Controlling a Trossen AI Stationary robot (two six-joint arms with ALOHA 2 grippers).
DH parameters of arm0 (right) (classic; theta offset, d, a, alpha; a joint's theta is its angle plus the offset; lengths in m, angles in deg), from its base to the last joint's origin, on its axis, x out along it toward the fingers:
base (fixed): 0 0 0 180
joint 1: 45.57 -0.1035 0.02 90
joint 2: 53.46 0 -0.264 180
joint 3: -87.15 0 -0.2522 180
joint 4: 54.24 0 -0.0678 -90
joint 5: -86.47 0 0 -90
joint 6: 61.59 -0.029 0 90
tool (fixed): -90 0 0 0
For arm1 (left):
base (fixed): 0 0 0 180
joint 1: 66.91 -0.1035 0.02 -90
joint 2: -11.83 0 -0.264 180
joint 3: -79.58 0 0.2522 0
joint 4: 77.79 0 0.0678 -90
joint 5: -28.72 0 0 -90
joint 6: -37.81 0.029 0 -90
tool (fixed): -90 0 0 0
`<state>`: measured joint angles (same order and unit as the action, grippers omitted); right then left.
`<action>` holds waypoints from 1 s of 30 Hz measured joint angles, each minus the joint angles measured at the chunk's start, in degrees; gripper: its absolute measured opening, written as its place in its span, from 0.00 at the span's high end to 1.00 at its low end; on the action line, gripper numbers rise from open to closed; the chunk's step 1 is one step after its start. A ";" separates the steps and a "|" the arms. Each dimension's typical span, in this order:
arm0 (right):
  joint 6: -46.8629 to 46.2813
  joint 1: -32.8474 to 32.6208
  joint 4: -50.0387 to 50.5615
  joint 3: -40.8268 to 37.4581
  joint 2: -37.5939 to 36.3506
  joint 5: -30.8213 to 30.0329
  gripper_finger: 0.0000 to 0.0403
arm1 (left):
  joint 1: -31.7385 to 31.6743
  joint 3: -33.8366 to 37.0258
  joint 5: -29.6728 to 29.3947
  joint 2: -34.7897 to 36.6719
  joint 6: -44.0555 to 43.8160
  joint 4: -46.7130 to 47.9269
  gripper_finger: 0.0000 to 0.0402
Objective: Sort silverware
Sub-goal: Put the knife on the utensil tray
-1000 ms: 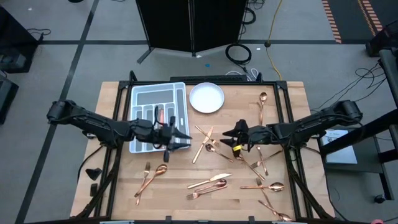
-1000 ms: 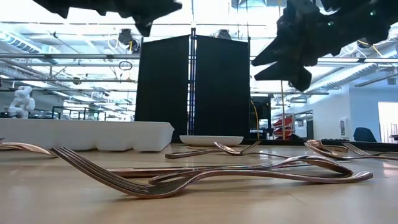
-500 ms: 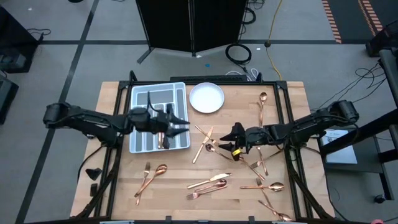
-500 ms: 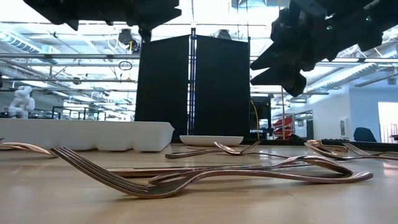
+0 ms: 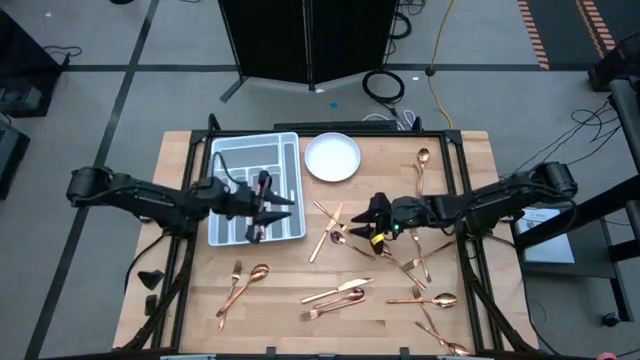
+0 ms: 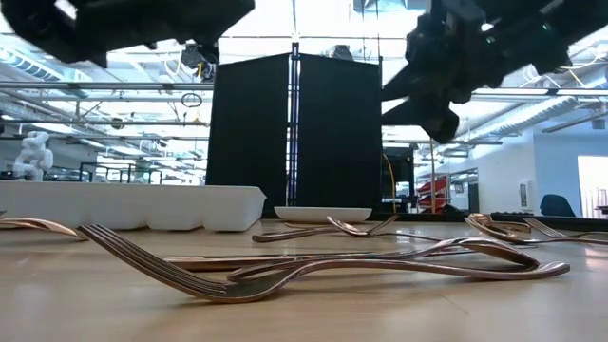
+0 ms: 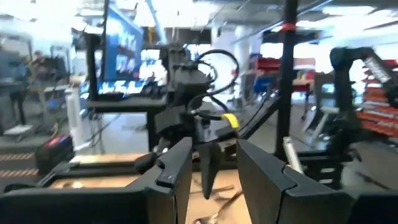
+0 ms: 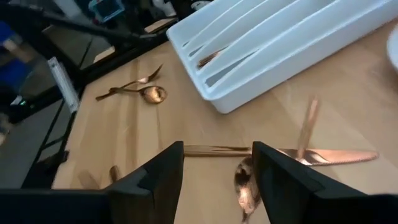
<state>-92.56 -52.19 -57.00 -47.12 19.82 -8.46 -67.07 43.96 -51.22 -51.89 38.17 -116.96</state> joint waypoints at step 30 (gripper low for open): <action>-31.37 -1.67 72.51 19.51 2.91 -1.75 0.55 | 1.00 4.85 -6.37 2.72 1.45 0.36 0.70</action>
<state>-123.93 -53.85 15.51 -27.61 22.73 -10.21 -66.07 48.81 -57.59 -49.16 39.62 -116.60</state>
